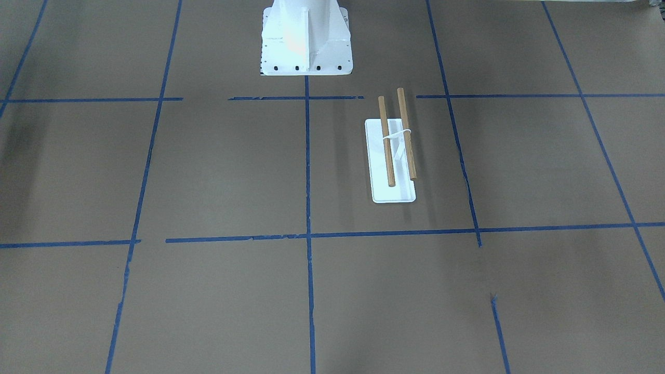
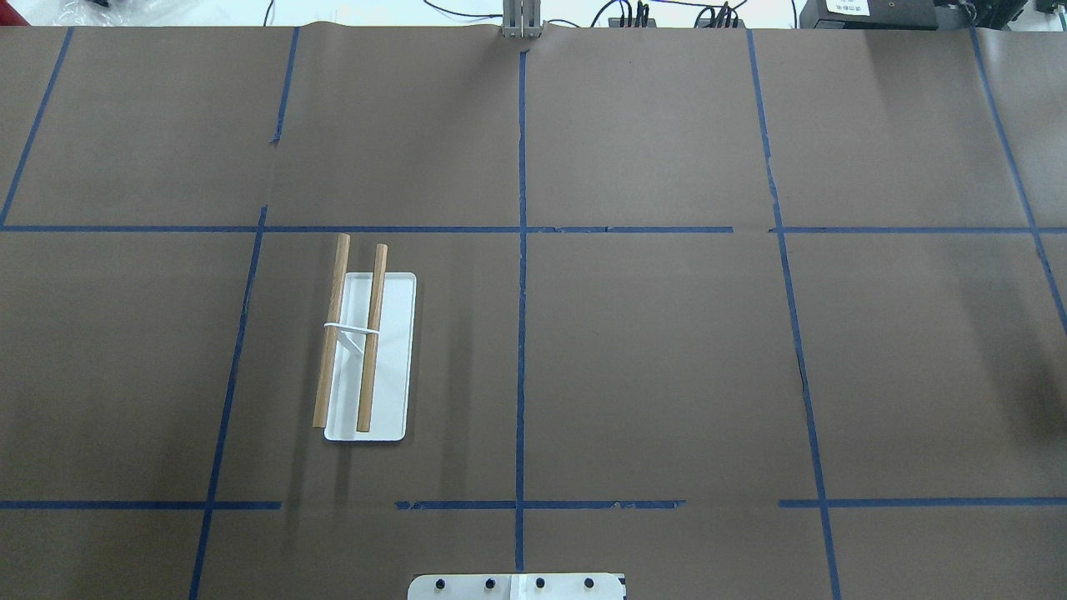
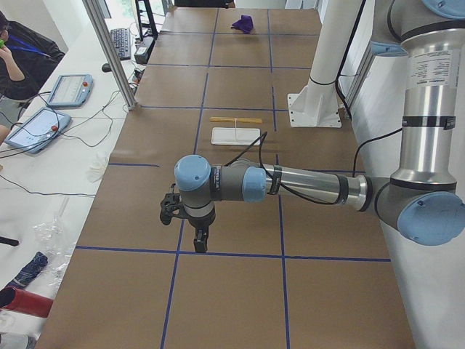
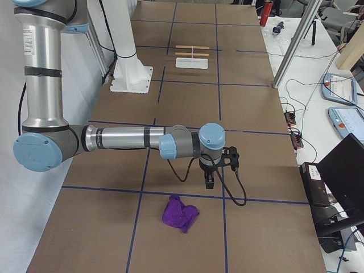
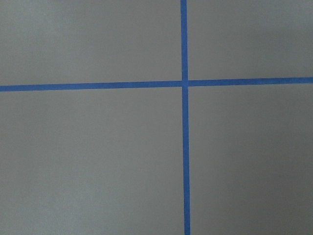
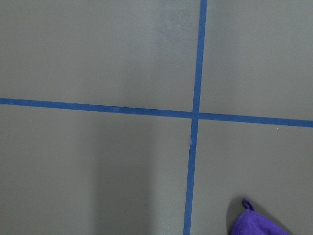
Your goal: Hang towel on rack
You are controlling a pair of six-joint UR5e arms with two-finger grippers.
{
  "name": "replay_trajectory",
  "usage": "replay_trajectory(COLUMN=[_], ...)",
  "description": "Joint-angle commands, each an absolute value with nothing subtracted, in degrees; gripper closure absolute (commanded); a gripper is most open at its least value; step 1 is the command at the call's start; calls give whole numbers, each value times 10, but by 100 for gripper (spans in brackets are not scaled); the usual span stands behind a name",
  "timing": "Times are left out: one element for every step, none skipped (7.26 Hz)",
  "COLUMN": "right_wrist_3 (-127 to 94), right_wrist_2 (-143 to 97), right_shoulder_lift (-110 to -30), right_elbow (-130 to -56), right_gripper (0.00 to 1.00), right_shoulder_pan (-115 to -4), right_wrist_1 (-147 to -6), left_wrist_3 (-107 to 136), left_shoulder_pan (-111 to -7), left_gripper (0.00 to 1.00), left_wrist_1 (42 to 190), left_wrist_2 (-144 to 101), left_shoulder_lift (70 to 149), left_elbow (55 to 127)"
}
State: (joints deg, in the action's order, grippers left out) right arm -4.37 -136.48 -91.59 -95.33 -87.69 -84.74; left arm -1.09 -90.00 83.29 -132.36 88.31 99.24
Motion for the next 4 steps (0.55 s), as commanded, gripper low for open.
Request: replay_trajectory(right_wrist_3=[-44, -40, -42, -44], right_wrist_2=[-1366, -1367, -1363, -1362], right_shoulder_lift=[-917, -933, -972, -989], right_elbow=[-928, -892, -858, -814], right_gripper=[0, 0, 0, 0], right_shoulder_pan=[-892, -892, -892, -884], right_wrist_1=[-846, -789, -693, -605], left_wrist_3=[-11, -11, -11, -11], left_shoulder_pan=[-900, -900, -900, -900], left_gripper=[0, 0, 0, 0], left_wrist_1=[833, 834, 834, 834], left_wrist_2=[-1331, -1345, -1346, -1346], left_shoulder_lift=[884, 884, 884, 884], left_elbow=[996, 996, 996, 997])
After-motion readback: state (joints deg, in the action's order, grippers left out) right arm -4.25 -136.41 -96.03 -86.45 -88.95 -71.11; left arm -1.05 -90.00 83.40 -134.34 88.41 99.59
